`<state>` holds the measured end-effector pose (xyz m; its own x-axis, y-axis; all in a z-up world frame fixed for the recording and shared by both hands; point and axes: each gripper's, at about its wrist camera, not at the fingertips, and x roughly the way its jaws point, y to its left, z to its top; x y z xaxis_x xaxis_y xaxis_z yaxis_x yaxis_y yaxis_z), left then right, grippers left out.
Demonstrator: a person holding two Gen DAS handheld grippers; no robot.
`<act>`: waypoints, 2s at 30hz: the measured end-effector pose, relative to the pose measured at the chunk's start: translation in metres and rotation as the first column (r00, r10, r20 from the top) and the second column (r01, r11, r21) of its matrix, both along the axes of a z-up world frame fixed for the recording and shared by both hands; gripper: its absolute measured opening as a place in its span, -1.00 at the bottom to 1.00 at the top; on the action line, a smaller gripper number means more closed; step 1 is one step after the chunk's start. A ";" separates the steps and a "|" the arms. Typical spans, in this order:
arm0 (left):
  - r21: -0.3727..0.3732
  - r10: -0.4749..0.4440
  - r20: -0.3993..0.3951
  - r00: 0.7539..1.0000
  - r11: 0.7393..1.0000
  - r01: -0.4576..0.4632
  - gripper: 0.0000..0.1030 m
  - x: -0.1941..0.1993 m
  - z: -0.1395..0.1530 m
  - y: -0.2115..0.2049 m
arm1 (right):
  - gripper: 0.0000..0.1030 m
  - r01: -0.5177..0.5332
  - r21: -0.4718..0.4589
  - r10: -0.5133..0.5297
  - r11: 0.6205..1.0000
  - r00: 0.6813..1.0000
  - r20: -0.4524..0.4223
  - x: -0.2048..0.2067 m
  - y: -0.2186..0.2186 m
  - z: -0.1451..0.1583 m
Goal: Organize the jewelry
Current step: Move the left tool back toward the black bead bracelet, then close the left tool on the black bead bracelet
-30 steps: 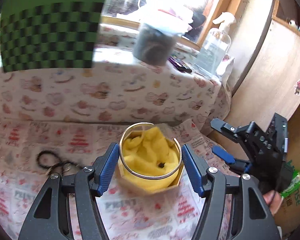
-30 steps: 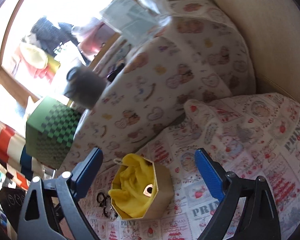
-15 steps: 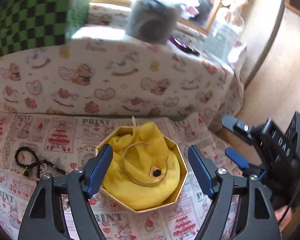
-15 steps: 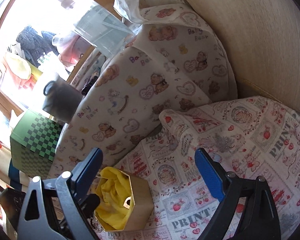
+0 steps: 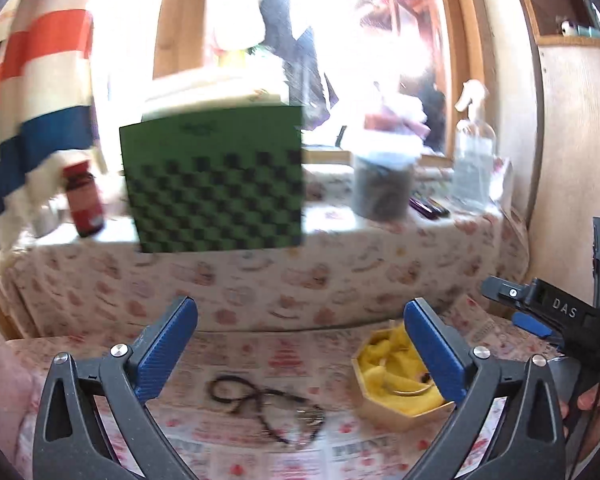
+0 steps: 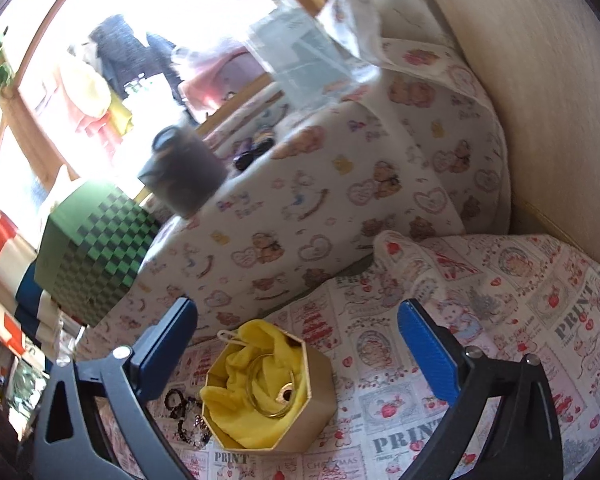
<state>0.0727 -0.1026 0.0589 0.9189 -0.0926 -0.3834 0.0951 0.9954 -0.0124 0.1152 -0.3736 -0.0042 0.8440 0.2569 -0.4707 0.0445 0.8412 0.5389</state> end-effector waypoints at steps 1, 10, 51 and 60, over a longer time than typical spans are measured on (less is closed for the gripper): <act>-0.008 0.011 0.009 1.000 1.000 -0.011 0.99 -0.004 0.000 0.009 | 0.99 -0.003 -0.012 0.003 1.000 1.000 0.002 -0.002 0.004 0.002; 0.000 0.104 0.074 0.992 0.995 -0.105 0.99 -0.011 -0.020 0.059 | 1.00 -0.055 -0.088 0.062 0.995 0.995 0.080 -0.018 0.029 0.016; -0.213 -0.128 -0.460 0.879 0.977 0.031 -0.68 0.060 -0.105 0.087 | 1.00 -0.113 -0.266 0.146 0.957 0.984 0.105 -0.028 0.070 0.014; -0.213 -0.118 -0.498 0.859 0.977 0.011 -0.68 0.074 -0.118 0.084 | 1.00 -0.116 -0.255 0.143 0.960 0.986 0.091 -0.027 0.068 0.014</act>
<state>0.1471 -0.0186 -0.0590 0.5921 -0.2672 -0.7603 0.0863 0.9590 -0.2698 0.0884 -0.3055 0.0102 0.8606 0.2540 -0.4414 -0.1202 0.9436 0.3086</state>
